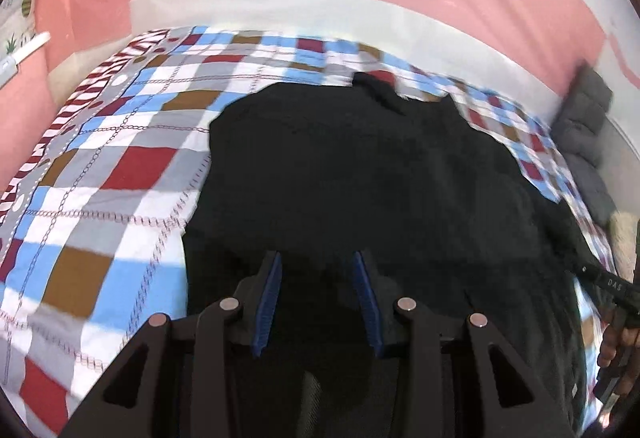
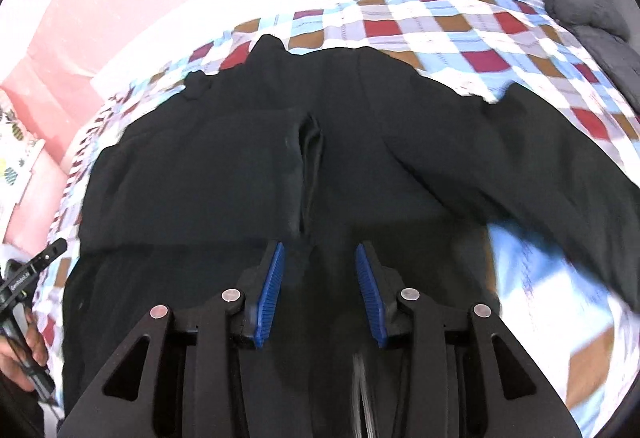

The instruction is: Fold large clothes

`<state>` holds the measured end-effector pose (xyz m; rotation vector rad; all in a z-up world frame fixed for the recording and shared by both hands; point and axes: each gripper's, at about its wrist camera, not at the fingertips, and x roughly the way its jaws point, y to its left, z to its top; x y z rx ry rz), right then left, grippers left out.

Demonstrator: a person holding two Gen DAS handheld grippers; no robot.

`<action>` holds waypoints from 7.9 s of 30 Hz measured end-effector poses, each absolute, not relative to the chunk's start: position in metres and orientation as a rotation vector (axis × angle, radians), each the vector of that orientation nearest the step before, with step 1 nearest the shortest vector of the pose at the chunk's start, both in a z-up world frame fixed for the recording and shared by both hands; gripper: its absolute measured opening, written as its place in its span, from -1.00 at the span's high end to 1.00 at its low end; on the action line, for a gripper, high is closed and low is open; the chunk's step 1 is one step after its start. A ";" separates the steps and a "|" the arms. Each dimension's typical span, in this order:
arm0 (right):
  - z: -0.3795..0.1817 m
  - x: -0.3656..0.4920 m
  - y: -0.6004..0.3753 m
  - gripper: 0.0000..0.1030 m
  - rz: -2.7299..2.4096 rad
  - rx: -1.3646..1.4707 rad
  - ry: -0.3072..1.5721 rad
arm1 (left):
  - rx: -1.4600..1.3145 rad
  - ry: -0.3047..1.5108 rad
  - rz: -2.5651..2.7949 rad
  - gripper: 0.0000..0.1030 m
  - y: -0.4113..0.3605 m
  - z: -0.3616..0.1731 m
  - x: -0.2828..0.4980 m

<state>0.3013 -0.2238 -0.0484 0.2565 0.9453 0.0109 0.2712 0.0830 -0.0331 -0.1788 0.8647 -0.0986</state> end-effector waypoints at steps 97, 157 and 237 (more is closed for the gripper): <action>0.095 0.379 -0.159 0.73 0.201 0.263 0.678 | -0.283 0.967 0.018 0.23 0.105 -0.079 0.197; -0.088 0.446 -0.312 0.40 -0.078 0.237 0.945 | -0.065 0.919 -0.066 0.41 -0.004 -0.075 0.427; -0.095 0.068 -0.287 -0.13 -0.084 0.341 1.050 | -0.111 1.010 0.075 -0.10 0.121 -0.075 0.058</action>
